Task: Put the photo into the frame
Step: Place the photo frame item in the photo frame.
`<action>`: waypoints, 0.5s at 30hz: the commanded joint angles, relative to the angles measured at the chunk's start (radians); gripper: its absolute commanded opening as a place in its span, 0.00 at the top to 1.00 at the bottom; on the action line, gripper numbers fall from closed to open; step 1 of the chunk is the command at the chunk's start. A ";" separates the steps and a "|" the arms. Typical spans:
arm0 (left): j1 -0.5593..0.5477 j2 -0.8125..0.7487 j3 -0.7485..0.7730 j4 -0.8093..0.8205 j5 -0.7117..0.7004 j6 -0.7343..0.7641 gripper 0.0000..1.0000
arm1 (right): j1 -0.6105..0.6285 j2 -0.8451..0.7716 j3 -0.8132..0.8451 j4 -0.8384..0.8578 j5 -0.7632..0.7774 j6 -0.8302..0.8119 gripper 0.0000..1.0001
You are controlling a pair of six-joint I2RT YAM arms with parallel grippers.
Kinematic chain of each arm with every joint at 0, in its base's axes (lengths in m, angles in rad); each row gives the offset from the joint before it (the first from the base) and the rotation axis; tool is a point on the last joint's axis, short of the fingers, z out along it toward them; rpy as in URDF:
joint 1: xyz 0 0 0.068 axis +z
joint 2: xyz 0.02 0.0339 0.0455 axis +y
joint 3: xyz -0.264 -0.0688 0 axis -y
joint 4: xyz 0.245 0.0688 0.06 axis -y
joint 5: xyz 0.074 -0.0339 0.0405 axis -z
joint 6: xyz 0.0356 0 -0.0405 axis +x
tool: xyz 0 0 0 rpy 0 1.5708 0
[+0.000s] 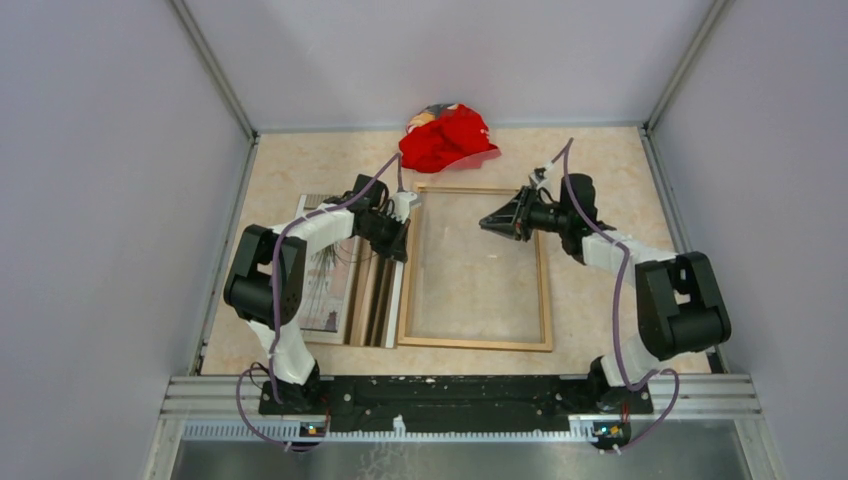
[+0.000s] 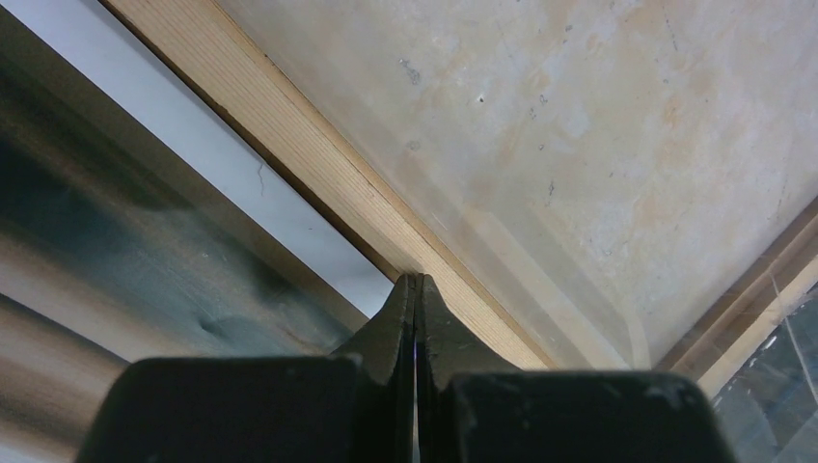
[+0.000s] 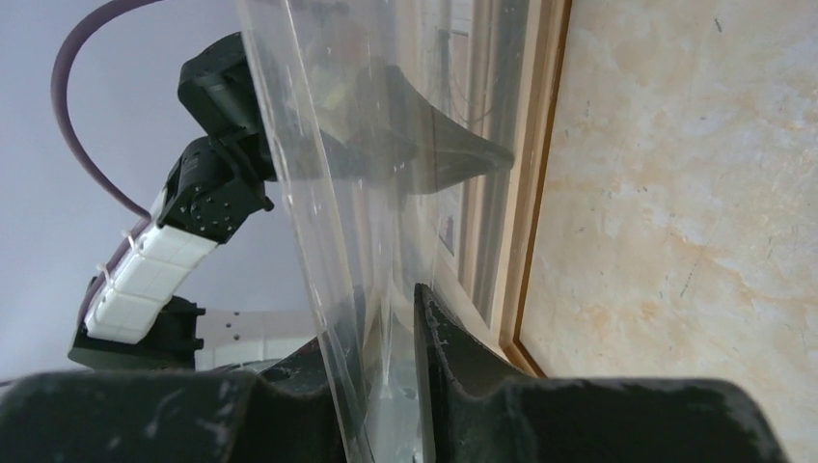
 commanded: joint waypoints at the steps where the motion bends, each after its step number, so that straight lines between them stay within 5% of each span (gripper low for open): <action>1: -0.013 0.022 -0.022 0.006 -0.006 0.021 1.00 | 0.016 0.051 0.049 0.036 -0.060 -0.064 0.82; 15: -0.012 0.006 -0.035 0.006 -0.023 0.029 1.00 | -0.010 0.065 0.060 -0.052 -0.093 -0.192 0.81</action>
